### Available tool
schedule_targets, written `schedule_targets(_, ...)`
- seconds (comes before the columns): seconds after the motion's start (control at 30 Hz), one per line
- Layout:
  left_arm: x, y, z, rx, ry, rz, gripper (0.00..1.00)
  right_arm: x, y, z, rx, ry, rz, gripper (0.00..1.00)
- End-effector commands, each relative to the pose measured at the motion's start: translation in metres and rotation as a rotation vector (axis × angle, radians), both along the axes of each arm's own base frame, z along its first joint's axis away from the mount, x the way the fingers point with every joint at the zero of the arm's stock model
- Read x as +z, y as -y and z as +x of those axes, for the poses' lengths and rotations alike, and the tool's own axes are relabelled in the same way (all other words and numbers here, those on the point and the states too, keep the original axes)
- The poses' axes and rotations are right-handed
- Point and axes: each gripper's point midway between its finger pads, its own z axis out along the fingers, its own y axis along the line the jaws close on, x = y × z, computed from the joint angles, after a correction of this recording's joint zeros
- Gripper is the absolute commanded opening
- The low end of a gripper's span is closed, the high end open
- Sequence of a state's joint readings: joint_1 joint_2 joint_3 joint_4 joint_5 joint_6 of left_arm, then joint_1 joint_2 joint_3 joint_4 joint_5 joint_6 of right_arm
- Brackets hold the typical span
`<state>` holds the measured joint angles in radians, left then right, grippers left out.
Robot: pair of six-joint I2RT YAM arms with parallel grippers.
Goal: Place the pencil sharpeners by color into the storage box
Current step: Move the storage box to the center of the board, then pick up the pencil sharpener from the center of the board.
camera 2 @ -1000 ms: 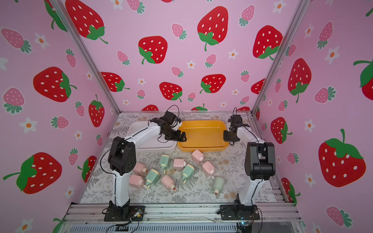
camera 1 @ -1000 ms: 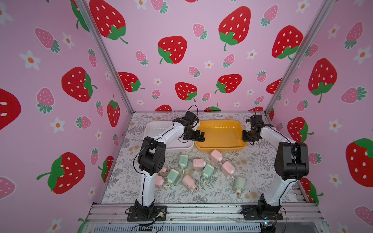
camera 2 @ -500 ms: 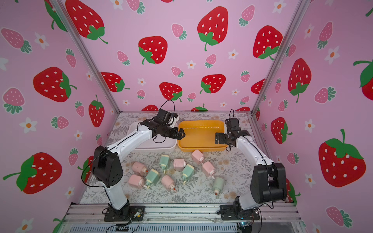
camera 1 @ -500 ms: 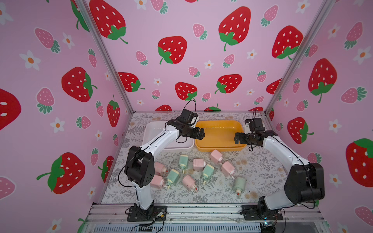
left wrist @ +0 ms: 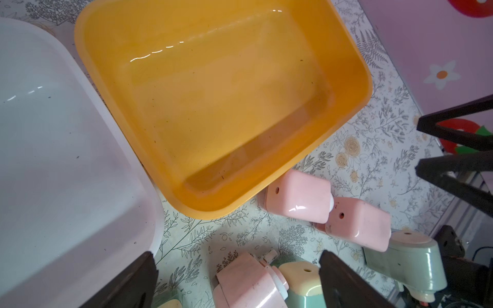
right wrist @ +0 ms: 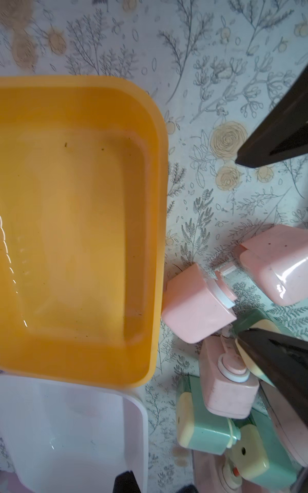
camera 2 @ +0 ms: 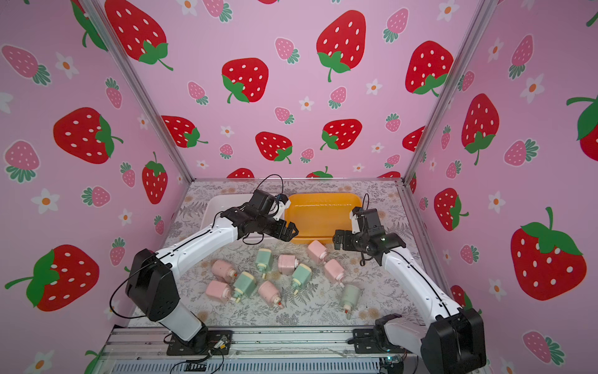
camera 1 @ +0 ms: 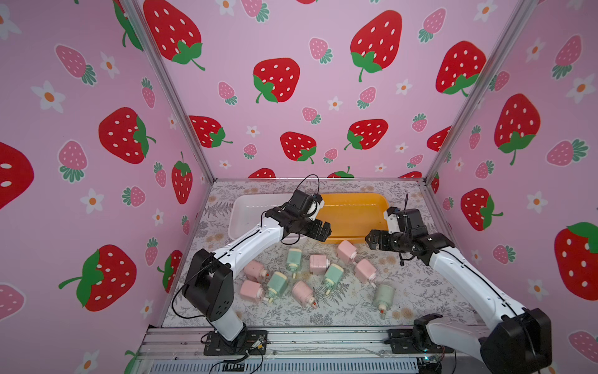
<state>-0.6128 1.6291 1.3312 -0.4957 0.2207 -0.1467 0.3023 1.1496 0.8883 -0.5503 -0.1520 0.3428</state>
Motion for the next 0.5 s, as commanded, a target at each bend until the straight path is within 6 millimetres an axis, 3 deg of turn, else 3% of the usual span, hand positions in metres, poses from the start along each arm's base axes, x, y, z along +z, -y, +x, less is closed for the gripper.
schedule_targets(0.0, 0.008, 0.000, -0.017, -0.094, 0.071, 0.025, 1.00, -0.006, -0.013, -0.026, 0.027, -0.071, 0.063, 0.98)
schedule_targets(0.23, 0.014, 0.016, -0.059, -0.290, 0.160, 0.031, 1.00, -0.029, -0.014, -0.050, 0.002, -0.160, 0.031, 0.96)
schedule_targets(0.33, 0.020, 0.026, -0.079, -0.381, 0.159, -0.042, 0.99, -0.034, -0.025, -0.056, 0.032, -0.182, 0.036, 0.95)
schedule_targets(0.47, 0.030, 0.026, -0.086, -0.388, 0.183, -0.090, 0.99, -0.047, -0.025, -0.063, 0.082, -0.189, -0.114, 0.95)
